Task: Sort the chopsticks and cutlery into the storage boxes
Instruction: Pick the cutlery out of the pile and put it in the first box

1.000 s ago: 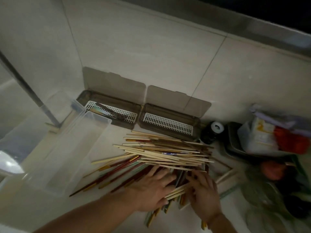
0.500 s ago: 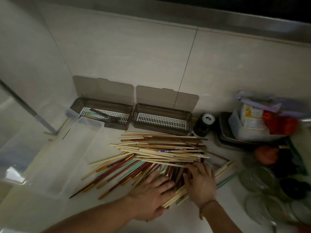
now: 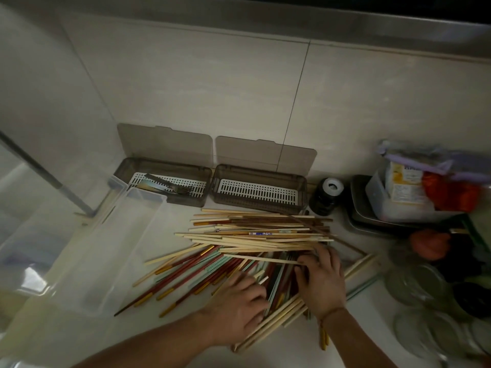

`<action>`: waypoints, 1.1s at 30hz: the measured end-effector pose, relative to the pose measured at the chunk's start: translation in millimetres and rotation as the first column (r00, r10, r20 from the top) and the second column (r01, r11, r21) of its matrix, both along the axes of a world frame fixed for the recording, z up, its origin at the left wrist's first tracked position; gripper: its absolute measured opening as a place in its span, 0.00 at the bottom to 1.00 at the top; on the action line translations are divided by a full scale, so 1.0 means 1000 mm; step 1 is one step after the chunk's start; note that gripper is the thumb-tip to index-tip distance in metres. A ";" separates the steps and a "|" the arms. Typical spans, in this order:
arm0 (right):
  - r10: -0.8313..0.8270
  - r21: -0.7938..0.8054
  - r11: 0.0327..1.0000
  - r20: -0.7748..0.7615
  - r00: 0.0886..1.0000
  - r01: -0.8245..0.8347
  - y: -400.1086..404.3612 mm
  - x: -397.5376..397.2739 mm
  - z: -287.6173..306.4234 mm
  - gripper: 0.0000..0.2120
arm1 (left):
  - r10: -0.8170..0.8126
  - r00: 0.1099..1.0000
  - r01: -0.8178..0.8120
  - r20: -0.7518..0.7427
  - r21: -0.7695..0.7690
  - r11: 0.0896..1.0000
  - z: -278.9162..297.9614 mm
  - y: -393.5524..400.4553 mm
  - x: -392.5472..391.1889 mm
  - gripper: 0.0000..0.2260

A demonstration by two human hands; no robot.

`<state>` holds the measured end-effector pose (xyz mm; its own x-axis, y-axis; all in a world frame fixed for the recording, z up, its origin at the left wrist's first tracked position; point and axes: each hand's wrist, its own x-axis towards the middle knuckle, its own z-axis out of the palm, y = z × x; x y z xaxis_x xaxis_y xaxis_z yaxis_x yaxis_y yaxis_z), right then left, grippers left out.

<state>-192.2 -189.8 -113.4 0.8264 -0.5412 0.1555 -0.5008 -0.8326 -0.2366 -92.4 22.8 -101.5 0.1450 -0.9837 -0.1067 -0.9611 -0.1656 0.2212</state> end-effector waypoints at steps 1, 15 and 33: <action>0.008 -0.014 1.000 0.017 1.000 -0.008 0.000 0.002 0.000 0.10 | 0.064 0.998 -0.064 -0.010 0.023 0.998 0.001 -0.003 0.000 0.13; -0.410 0.003 0.899 -0.353 0.841 0.439 0.015 0.055 0.031 0.23 | 0.124 0.992 -0.124 0.007 0.116 0.986 0.011 -0.026 -0.001 0.20; -0.406 -0.008 0.891 -0.458 0.791 0.454 0.016 0.057 0.040 0.27 | 0.147 0.988 -0.143 -0.047 0.077 0.987 0.010 -0.025 0.000 0.23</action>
